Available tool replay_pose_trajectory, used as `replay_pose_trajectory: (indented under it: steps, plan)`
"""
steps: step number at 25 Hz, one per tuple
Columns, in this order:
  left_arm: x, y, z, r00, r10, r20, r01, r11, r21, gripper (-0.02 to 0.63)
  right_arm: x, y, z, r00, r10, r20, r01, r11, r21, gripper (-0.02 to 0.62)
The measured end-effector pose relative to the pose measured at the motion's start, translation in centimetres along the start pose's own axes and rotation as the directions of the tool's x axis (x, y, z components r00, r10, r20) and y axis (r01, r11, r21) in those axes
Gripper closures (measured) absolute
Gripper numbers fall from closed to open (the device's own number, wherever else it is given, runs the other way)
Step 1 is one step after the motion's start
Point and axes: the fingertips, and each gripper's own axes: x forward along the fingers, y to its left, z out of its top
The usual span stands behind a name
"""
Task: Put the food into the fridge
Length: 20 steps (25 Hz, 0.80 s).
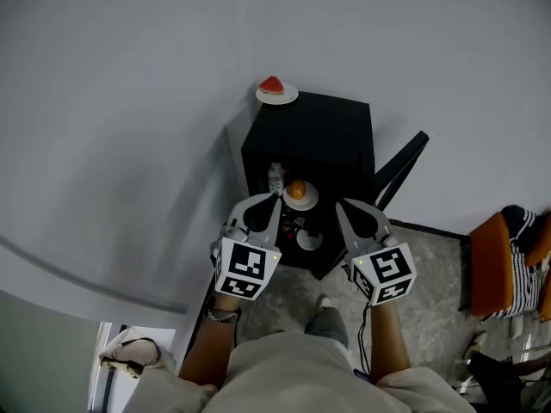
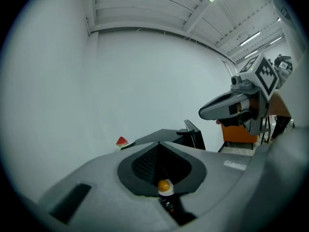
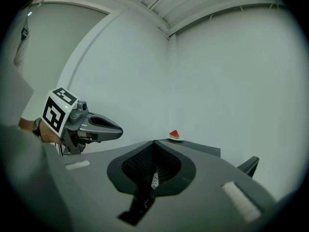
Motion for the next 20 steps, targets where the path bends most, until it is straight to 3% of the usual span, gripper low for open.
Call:
replay_pose_trajectory:
  steps: [20]
  plan:
    - [0.3, -0.1, -1.4, 1.000, -0.024, 0.002, 0.024, 1.000, -0.019, 0.598, 0.9, 0.2, -1.0, 1.000, 0.006, -0.022, -0.006, 1.000, 0.013, 0.590]
